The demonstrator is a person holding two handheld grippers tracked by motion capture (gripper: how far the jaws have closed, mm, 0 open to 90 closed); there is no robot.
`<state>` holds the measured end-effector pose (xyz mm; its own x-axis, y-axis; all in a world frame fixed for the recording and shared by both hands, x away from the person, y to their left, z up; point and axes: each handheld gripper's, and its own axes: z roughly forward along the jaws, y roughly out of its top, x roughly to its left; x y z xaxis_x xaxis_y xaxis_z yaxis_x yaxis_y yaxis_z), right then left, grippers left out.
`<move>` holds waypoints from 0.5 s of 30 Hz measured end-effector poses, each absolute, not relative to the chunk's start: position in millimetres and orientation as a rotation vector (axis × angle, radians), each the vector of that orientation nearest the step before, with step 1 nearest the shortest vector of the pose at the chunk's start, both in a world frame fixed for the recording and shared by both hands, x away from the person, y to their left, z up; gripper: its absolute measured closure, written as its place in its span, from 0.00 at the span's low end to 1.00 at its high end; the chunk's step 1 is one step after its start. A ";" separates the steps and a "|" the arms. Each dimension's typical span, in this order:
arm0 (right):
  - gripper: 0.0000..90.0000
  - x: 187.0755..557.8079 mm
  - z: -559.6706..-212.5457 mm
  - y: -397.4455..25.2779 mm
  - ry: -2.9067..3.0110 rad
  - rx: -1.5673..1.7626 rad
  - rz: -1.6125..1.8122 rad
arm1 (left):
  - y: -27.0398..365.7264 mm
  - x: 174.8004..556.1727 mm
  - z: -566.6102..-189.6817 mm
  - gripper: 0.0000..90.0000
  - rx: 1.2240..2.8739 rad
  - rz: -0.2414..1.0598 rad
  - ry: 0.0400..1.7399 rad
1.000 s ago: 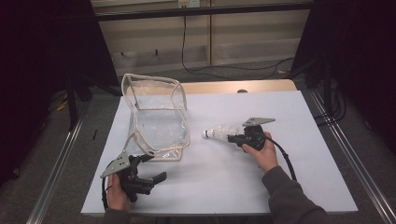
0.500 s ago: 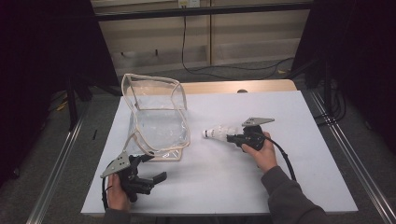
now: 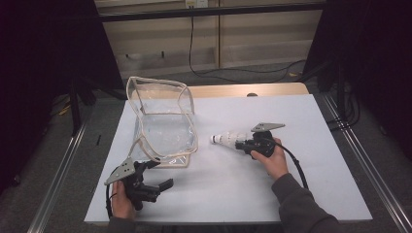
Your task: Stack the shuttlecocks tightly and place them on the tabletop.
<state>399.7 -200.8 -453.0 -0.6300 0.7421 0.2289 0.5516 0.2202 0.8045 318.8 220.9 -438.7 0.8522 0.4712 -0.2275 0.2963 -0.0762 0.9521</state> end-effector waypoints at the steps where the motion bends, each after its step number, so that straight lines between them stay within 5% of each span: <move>1: 0.80 398.8 -452.1 -201.4 2.285 1.235 1.364 | 220.9 318.8 -438.7 0.04 1.675 0.160 0.603; 15: 0.44 386.4 -447.9 -208.1 2.266 1.257 1.375 | 220.4 318.3 -438.5 0.03 1.674 0.160 0.604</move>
